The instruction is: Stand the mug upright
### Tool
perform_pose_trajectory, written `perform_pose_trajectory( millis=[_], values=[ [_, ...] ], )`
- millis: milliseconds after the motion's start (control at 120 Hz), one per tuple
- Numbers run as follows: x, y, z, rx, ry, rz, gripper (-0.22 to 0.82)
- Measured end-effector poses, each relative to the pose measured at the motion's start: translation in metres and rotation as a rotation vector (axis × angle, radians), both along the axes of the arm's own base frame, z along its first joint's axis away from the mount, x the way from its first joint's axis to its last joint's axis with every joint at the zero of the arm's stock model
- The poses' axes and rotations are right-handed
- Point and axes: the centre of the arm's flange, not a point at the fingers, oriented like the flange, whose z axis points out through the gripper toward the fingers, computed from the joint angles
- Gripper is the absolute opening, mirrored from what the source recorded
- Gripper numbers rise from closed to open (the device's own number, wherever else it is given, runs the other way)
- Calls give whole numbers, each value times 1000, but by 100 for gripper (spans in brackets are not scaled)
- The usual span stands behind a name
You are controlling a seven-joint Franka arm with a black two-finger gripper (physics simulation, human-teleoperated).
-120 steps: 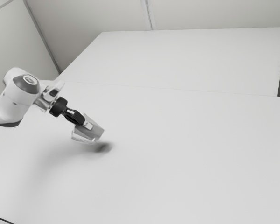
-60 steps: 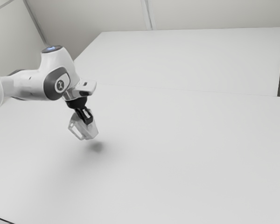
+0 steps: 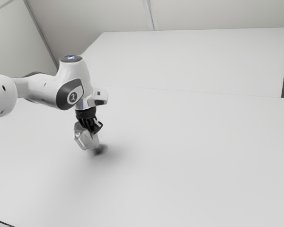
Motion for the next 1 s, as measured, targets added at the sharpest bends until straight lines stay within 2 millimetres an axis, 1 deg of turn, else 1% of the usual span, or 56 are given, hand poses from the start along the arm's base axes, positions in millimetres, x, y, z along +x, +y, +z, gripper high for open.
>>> perform_pose_trajectory(
  millis=[67,125,317,583,608,742,808,900,1000],
  values=[
    [-1,21,-5,2,3,69,-18],
    [-1,28,-8,4,3,106,-18],
    [1,13,-12,6,1,144,-18],
    [2,15,-22,4,4,218,-18],
    [2,15,-22,3,4,223,-15],
    [3,14,-21,-2,-2,245,16],
    [3,14,-21,-4,-4,254,28],
    [3,14,-21,-5,-5,264,39],
    [3,14,-16,-9,-14,275,47]
  ],
)
